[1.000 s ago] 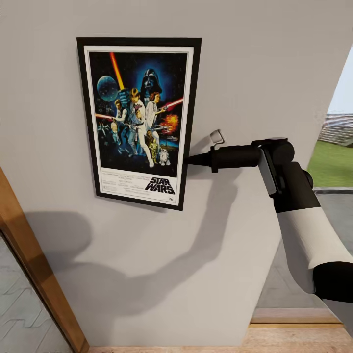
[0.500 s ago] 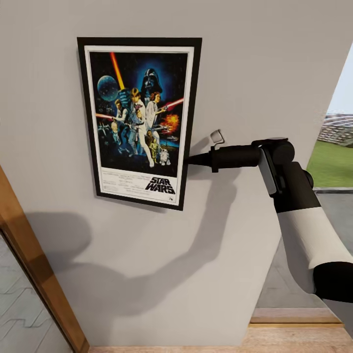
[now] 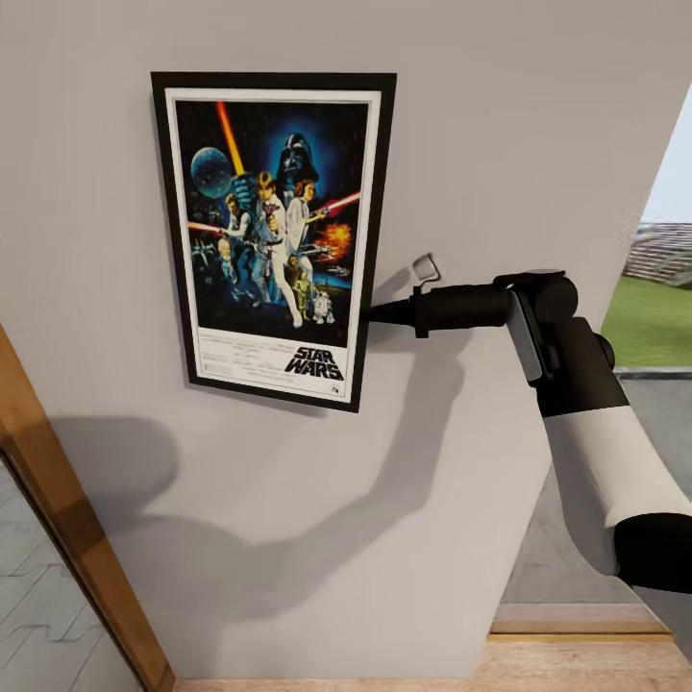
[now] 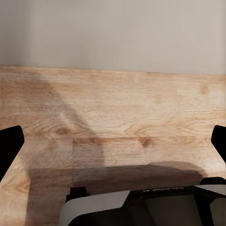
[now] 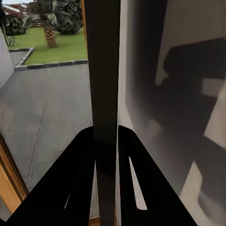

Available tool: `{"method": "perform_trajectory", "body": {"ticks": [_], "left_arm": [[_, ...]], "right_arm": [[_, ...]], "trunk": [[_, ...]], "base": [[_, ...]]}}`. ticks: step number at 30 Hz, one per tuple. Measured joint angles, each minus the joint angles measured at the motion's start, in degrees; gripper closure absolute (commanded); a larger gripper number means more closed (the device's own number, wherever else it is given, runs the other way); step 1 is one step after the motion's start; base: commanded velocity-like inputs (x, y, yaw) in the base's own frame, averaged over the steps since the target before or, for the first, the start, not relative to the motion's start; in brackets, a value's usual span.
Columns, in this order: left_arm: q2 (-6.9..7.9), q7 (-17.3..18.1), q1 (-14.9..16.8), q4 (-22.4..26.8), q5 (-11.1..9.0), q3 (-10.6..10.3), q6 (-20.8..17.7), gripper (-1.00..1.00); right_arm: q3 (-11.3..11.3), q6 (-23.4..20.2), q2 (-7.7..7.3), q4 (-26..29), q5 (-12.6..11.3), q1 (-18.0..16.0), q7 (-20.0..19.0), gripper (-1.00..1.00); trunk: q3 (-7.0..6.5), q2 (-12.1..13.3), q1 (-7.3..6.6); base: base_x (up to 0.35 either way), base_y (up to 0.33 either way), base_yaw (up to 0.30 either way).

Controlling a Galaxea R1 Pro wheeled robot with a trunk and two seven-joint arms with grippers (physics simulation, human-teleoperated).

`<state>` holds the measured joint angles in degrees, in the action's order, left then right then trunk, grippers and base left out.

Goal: Pick up the poster from the kitchen countertop and hang it on one of the wall nails in the kitchen.

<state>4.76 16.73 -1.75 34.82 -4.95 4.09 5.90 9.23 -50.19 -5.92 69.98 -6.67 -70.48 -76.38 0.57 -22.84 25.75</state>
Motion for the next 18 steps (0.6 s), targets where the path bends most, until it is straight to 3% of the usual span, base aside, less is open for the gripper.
{"method": "perform_trajectory", "body": {"ticks": [18], "left_arm": [[0.0, 0.0, 0.0, 0.01, 0.01, 0.0, 0.0, -1.0]], "right_arm": [[-0.01, -0.21, 0.0, -0.08, 0.1, 0.01, 0.23, 1.0]], "trunk": [[0.0, 0.0, 0.0]], "base": [[0.0, 0.0, 0.0]]}}
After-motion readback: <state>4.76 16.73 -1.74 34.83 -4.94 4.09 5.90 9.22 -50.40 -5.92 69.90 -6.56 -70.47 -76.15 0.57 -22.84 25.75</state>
